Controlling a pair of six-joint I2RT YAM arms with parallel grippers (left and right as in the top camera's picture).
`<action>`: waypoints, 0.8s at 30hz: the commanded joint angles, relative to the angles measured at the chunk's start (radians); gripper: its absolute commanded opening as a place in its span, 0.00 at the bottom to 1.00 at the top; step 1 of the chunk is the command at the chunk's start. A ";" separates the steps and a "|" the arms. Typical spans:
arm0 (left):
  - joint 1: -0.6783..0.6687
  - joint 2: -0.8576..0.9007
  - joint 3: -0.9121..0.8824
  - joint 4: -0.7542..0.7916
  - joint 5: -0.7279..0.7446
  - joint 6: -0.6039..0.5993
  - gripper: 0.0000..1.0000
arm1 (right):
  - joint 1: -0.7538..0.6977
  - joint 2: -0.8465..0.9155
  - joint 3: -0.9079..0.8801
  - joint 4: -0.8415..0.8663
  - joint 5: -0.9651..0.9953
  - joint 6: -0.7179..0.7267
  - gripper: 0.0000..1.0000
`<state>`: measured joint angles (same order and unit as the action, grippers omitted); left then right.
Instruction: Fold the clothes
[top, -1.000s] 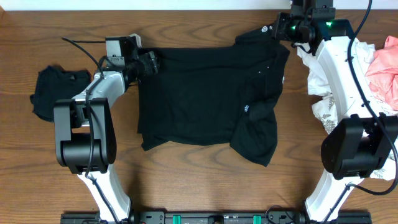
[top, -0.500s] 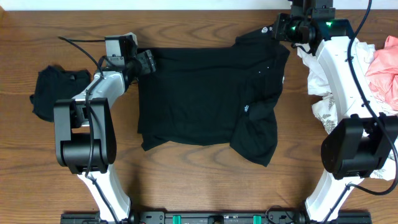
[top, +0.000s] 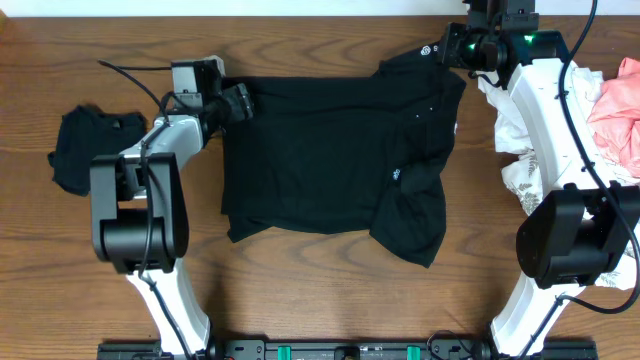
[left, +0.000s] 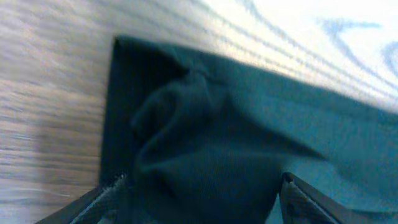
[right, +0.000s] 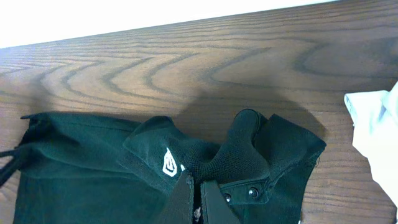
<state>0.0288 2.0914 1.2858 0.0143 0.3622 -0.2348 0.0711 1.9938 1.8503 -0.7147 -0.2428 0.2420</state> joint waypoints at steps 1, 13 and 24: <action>-0.001 0.023 -0.001 0.011 0.050 0.016 0.77 | -0.012 -0.002 0.001 0.001 0.008 -0.012 0.01; -0.001 0.019 0.000 0.041 0.110 0.015 0.48 | -0.012 -0.001 0.001 -0.003 0.008 -0.011 0.01; 0.013 -0.022 0.000 0.032 0.109 0.015 0.27 | -0.012 0.000 0.001 -0.012 0.011 -0.015 0.01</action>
<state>0.0303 2.1044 1.2858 0.0505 0.4652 -0.2306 0.0711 1.9938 1.8503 -0.7227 -0.2386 0.2417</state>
